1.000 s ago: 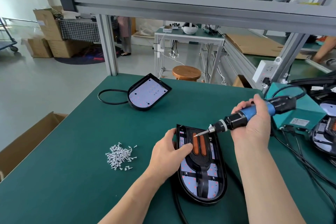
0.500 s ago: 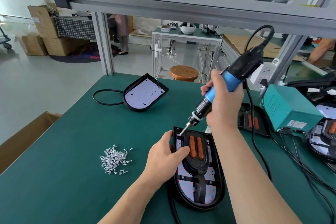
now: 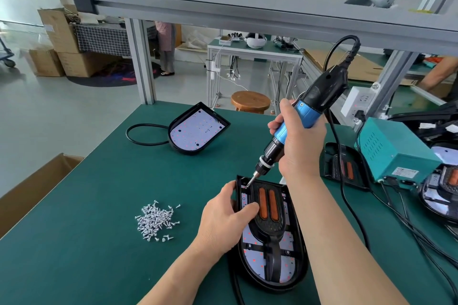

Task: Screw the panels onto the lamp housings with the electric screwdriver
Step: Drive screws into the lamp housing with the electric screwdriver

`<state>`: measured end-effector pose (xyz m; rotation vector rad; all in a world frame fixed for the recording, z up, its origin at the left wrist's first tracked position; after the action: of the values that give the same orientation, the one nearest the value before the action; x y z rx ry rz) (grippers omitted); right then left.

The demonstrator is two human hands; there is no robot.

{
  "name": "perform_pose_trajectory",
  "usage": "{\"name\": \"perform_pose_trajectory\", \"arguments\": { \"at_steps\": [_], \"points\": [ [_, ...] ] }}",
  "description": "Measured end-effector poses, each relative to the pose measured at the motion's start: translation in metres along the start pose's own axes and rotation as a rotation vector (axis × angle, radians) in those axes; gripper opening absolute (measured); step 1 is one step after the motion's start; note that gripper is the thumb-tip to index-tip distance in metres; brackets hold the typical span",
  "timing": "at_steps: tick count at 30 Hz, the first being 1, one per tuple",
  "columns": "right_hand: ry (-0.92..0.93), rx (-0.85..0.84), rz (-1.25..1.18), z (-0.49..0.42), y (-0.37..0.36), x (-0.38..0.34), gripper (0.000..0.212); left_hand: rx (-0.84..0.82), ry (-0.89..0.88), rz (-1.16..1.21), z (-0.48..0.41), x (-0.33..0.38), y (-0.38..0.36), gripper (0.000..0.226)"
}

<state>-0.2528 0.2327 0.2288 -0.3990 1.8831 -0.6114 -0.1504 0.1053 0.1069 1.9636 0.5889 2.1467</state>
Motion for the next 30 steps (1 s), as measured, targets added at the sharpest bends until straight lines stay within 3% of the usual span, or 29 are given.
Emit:
{"name": "perform_pose_trajectory", "arguments": {
  "at_steps": [12,17,25,30],
  "points": [
    [-0.022,-0.021,-0.003,0.002,-0.003,0.001,0.014,-0.003,0.015,0.013,0.001,0.002,0.001,0.075],
    [-0.017,-0.028,0.01,0.002,-0.004,0.002,0.015,0.008,0.006,0.016,0.002,0.003,0.001,0.067],
    [-0.015,-0.121,0.09,0.006,-0.016,0.004,0.015,0.0,0.025,-0.005,0.002,0.003,0.002,0.077],
    [0.011,-0.116,0.11,0.008,-0.016,0.004,0.018,-0.011,0.017,-0.009,0.003,0.006,0.002,0.062]
  ]
}}
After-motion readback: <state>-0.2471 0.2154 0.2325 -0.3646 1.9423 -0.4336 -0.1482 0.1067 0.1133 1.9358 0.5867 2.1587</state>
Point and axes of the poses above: each hand's wrist, its own z-axis away from the middle knuckle, its own y-axis out of the back of the hand, x = y × z, the point moved 6 cm from there along -z, towards the middle knuckle, and after that the axes turned 8 degrees about -z, right-handed, at the moved point
